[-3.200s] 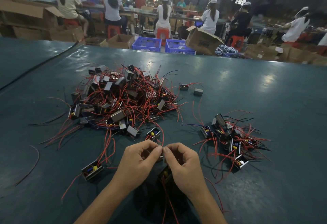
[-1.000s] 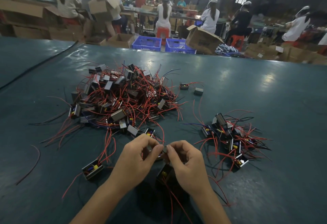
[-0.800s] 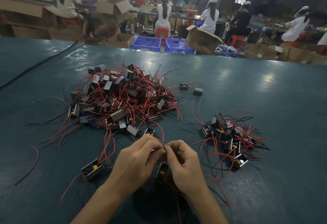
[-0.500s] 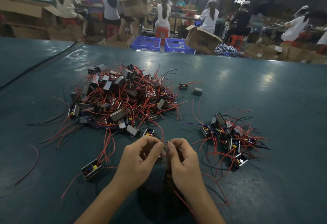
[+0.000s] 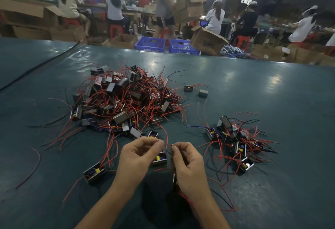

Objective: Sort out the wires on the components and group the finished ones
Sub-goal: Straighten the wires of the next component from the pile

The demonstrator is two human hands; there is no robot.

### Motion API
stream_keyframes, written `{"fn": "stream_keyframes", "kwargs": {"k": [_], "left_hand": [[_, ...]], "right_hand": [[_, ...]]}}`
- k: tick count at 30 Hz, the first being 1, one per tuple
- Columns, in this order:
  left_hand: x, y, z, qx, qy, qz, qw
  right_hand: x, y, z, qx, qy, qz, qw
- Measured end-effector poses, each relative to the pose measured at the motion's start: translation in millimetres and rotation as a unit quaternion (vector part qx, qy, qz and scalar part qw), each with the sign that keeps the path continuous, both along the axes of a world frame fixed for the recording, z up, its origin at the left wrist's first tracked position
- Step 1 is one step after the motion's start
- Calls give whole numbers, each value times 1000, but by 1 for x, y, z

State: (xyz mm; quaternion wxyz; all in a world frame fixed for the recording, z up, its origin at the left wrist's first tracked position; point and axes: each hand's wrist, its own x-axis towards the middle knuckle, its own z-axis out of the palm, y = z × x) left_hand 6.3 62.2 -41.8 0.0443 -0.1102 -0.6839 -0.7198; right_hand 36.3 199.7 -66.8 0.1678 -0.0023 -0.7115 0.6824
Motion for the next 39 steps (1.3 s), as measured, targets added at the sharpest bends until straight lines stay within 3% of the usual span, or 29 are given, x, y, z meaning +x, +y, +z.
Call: {"fn": "stream_keyframes", "kwargs": {"k": [4,9,13,21,28,39], "left_hand": [[-7,-8,4,-54,42,44,997],[4,0,6,-100,31,-48,993],[0,-4,3,-110,51,-30,992],[-2,-8,-4,-244,280,12,929],[-3,-10,-7,-282,346,40,894],[-1,-11,-6,-303,370,64,876]], "right_hand": [[0,5,0,-9,-3,1,1000],[1,4,2,31,14,38,999],[3,4,3,38,14,45,998],[3,2,1,46,16,37,998],[2,2,0,58,23,37,997],[3,2,-2,45,30,44,998]]}}
